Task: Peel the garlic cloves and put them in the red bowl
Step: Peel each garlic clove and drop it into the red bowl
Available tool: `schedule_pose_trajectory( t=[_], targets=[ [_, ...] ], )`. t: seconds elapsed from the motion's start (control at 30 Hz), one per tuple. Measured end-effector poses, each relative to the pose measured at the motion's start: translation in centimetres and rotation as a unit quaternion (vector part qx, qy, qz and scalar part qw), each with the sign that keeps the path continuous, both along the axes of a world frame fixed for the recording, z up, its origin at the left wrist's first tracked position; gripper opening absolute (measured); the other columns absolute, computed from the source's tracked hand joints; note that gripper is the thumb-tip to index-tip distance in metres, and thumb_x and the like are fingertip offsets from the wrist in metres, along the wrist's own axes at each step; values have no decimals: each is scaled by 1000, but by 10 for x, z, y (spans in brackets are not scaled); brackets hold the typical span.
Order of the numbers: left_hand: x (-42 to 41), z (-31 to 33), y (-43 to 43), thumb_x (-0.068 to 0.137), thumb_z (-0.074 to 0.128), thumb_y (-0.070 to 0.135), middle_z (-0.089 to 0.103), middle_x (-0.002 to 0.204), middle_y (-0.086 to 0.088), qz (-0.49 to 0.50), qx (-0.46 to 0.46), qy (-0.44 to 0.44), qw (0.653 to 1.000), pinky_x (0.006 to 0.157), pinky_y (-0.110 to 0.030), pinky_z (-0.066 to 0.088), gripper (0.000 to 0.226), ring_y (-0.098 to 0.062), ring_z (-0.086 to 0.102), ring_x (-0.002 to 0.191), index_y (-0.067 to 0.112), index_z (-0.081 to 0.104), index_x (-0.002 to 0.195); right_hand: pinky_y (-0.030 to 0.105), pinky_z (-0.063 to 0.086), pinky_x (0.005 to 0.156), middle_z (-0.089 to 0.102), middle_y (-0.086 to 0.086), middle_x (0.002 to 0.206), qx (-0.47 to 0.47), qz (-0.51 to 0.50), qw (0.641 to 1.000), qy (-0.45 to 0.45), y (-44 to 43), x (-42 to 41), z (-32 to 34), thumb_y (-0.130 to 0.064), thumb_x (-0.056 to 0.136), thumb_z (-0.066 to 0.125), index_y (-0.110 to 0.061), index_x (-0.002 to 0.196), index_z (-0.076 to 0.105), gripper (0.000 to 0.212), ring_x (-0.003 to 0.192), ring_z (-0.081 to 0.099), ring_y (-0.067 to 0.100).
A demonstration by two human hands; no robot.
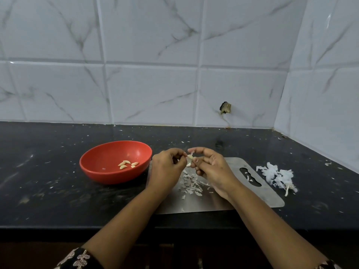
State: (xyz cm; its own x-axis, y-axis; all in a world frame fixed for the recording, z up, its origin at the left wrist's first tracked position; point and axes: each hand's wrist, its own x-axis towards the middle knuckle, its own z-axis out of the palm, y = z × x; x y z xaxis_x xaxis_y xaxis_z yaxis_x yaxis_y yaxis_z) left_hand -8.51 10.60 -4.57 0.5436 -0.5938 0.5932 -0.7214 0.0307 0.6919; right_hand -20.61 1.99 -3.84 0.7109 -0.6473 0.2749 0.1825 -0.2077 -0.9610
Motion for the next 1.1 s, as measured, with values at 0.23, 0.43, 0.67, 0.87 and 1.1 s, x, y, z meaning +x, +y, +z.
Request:
schedule_pose_trajectory(
  t=[0.23,0.43,0.67,0.87,1.1],
  targets=[
    [11,0,0,86,64,11,66,68,6,25,52,16,998,58,-16,46,11,-5,57,57,16,73,85,19,47,63,60,2,69,39,34,998,-32,-1,-3,2,-4,98,52,-27,122,59,34,60,51,5],
    [9,-2,0,83,70,18,72,84,10,2,109,-45,993,78,-34,57,11,-2,65,74,23,74,92,19,46,61,59,2,72,28,18,999,-5,0,-2,3,-7,100,48,-22,119,61,28,61,50,5],
    [7,-1,1,89,66,27,72,84,10,-11,87,-59,994,74,-39,57,10,-4,65,74,26,73,95,18,46,59,64,3,72,30,1,1000,1,-1,0,1,-6,98,52,-12,115,55,18,61,51,7],
    [3,-1,2,89,66,22,71,87,13,-70,23,-41,996,68,-24,56,18,-3,67,72,25,70,105,17,48,62,71,-1,76,-45,-43,997,35,-3,2,-2,-9,96,58,-14,111,56,16,62,58,2],
    [5,-2,-1,84,72,14,71,83,15,-53,-38,-1,998,67,-7,45,13,7,64,76,19,75,97,19,48,58,73,4,76,-85,-60,991,83,-2,1,-3,-10,96,58,-10,95,68,10,62,61,5]
  ],
)
